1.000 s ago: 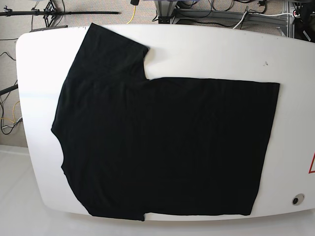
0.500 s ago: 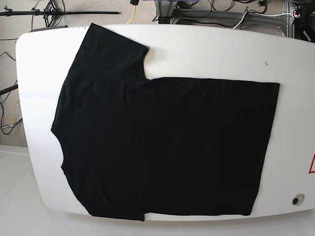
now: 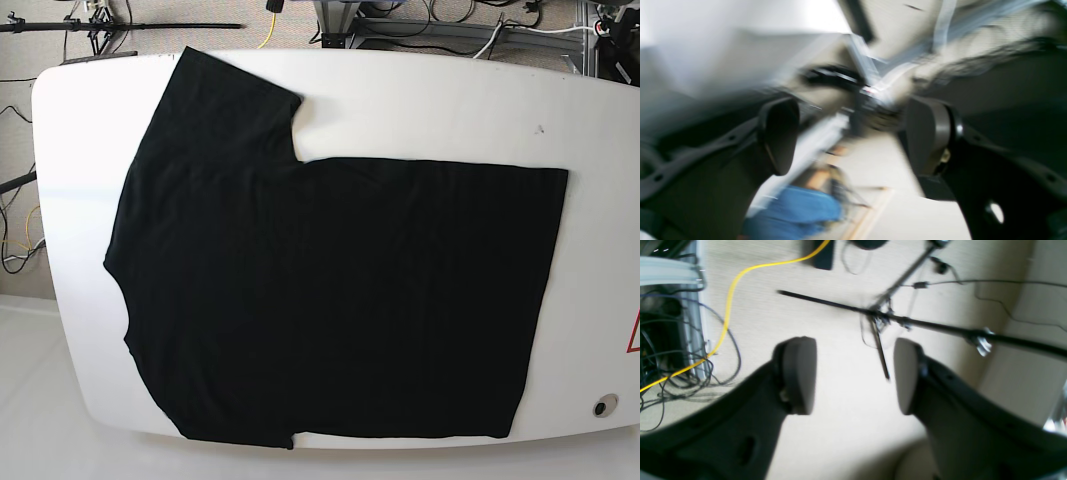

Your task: Fold the T-shirt properly

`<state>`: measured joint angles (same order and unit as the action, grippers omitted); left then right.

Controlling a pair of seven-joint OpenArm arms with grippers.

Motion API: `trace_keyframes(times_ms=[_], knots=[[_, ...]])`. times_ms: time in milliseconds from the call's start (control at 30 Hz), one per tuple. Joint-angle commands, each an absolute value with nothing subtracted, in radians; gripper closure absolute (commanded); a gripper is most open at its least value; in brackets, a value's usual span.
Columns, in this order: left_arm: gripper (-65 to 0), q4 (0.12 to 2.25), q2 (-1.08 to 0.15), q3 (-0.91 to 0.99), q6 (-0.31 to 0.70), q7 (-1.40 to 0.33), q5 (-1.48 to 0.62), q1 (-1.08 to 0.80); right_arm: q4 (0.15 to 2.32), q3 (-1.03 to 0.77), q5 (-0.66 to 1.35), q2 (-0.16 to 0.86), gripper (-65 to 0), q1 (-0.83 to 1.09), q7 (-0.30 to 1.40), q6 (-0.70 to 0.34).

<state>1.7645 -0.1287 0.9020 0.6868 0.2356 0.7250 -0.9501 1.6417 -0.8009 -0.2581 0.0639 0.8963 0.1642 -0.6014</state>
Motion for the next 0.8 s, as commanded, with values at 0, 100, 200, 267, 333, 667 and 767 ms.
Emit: trace_keyframes(times_ms=[0,100,200,267,333,667,767], knots=[[-44.3,1.859,-0.141,0.84,0.698,0.303,0.642,-0.976,1.756,-0.802,-0.162,0.071,-29.6,0.948,0.126,-0.607],[-42.8,1.879,-0.144,0.782,0.698,0.294,0.601,-0.969,1.788,-0.797,-0.091,0.074,-27.9,0.952,0.15,-0.616],[-40.8,1.886,-0.151,0.738,0.698,0.289,0.562,-0.954,1.801,-0.783,-0.03,0.074,-27.2,0.947,0.158,-0.615],[-39.3,1.882,-0.156,0.716,0.698,0.29,0.54,-0.938,1.796,-0.772,0.001,0.074,-27.3,0.938,0.157,-0.609],[-39.0,1.867,-0.164,0.685,0.698,0.283,0.499,-0.922,1.802,-0.767,0.049,0.077,-28.2,0.934,0.186,-0.6],[-42.9,1.823,-0.162,0.699,0.698,0.284,0.503,-0.892,1.79,-0.762,0.074,0.075,-33.4,0.948,0.064,-0.584],[-44.2,1.83,-0.161,0.714,0.698,0.289,0.53,-0.901,1.795,-0.763,0.049,0.075,-35.9,0.965,0.039,-0.592]])
